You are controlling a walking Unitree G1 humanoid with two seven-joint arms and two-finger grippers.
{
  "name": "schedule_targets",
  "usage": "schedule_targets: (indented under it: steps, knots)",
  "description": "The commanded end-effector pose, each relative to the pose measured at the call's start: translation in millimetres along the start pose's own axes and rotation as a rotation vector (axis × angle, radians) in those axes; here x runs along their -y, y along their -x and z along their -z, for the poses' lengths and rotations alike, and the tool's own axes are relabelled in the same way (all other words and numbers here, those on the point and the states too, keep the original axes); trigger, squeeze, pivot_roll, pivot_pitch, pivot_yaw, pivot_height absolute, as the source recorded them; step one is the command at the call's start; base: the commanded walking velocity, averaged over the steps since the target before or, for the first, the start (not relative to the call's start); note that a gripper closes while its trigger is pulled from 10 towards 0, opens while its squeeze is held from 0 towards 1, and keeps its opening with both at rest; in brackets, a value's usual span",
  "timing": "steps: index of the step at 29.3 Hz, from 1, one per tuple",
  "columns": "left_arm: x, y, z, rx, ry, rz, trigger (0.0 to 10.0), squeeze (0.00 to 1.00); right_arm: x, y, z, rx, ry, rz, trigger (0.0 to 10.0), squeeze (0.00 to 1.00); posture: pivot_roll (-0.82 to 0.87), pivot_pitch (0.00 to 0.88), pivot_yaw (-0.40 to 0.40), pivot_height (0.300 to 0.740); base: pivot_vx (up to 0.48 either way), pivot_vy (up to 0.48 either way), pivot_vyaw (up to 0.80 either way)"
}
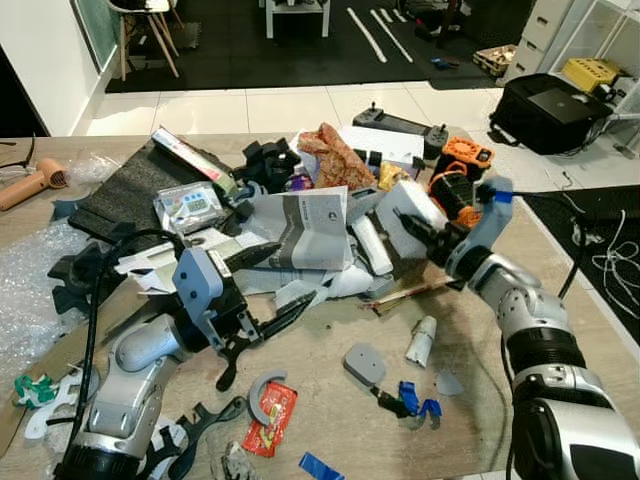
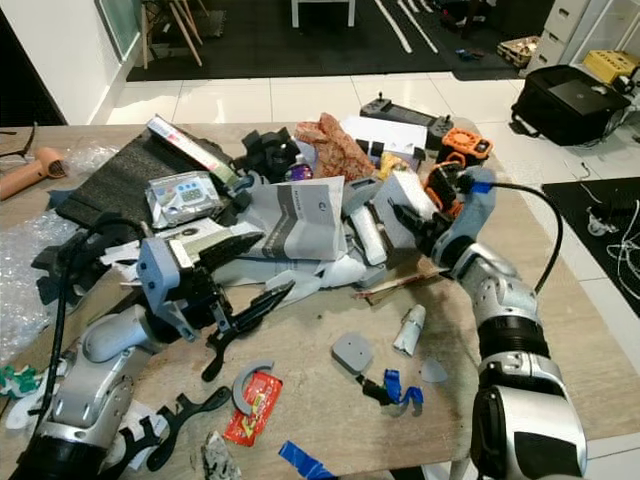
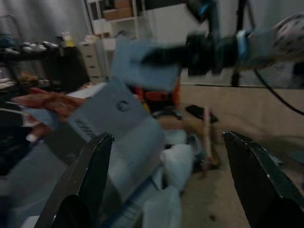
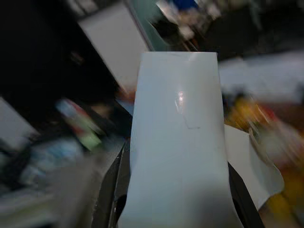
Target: Picking trash to rubbish bin
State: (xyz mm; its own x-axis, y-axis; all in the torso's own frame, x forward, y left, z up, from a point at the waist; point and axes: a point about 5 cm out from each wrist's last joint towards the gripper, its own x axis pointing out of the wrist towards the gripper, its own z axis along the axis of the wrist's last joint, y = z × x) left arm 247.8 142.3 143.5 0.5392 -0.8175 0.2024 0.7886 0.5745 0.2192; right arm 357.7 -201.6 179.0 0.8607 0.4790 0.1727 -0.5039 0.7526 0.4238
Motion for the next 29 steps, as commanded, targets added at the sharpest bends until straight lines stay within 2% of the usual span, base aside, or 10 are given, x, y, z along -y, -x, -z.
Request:
schedule_targets:
  steps: [1,3,6,10,12,15,18,20,26,29]
  knots:
    - [-9.9,-0.7,0,0.026,0.019,-0.086,10.0,0.0,-16.0,-2.1,-12,0.071,-0.046,-0.107,10.0,0.0,-0.07,0.0,-0.024,0.74,0.0,0.0,0.0]
    - [-14.3,-1.7,0,0.038,0.033,-0.126,10.0,0.0,-23.3,-2.8,-17,0.095,-0.053,-0.154,10.0,0.0,-0.07,0.0,-0.024,0.74,0.0,0.0,0.0]
    - [-33.5,-6.4,-6,0.102,0.091,-0.312,10.0,0.0,-53.8,-3.0,-23,0.133,-0.06,-0.335,10.0,0.0,-0.07,0.0,-0.025,0.74,0.0,0.0,0.0]
    - [-39.5,-8.1,-12,0.144,0.134,-0.373,10.0,0.0,-64.7,-1.8,-20,0.129,-0.074,-0.39,10.0,0.0,-0.07,0.0,-0.025,0.74,0.0,0.0,0.0]
    - [-43.7,-10.7,-13,0.169,0.182,-0.438,10.0,0.0,-73.2,-1.8,-6,0.105,-0.09,-0.41,10.0,0.0,-0.07,0.0,-0.025,0.74,0.0,0.0,0.0]
    - [-44.5,-11.7,-13,0.174,0.195,-0.457,10.0,0.0,-75.4,-2.1,0,0.093,-0.091,-0.411,10.0,0.0,-0.07,0.0,-0.025,0.74,0.0,0.0,0.0]
    - [-44.7,-17.9,-8,0.167,0.265,-0.516,10.0,0.0,-77.1,-5.3,28,0.013,-0.139,-0.347,10.0,0.0,-0.07,0.0,-0.026,0.74,0.0,0.0,0.0]
    - [-44.3,-21.1,-5,0.148,0.291,-0.542,10.0,0.0,-76.8,-5.9,30,0.015,-0.192,-0.347,10.0,0.0,-0.07,0.0,-0.026,0.74,0.0,0.0,0.0]
    - [-31.2,-36.9,10,0.052,0.341,-0.523,10.0,0.0,-76.0,-3.8,26,0.027,-0.151,-0.325,10.0,0.0,-0.08,0.0,-0.021,0.74,-0.346,0.0,0.0]
    - [-30.2,-38.1,11,0.044,0.35,-0.515,10.0,0.0,-76.6,-3.2,26,0.027,-0.151,-0.326,10.0,0.0,-0.08,0.0,-0.021,0.74,-0.474,0.0,0.0]
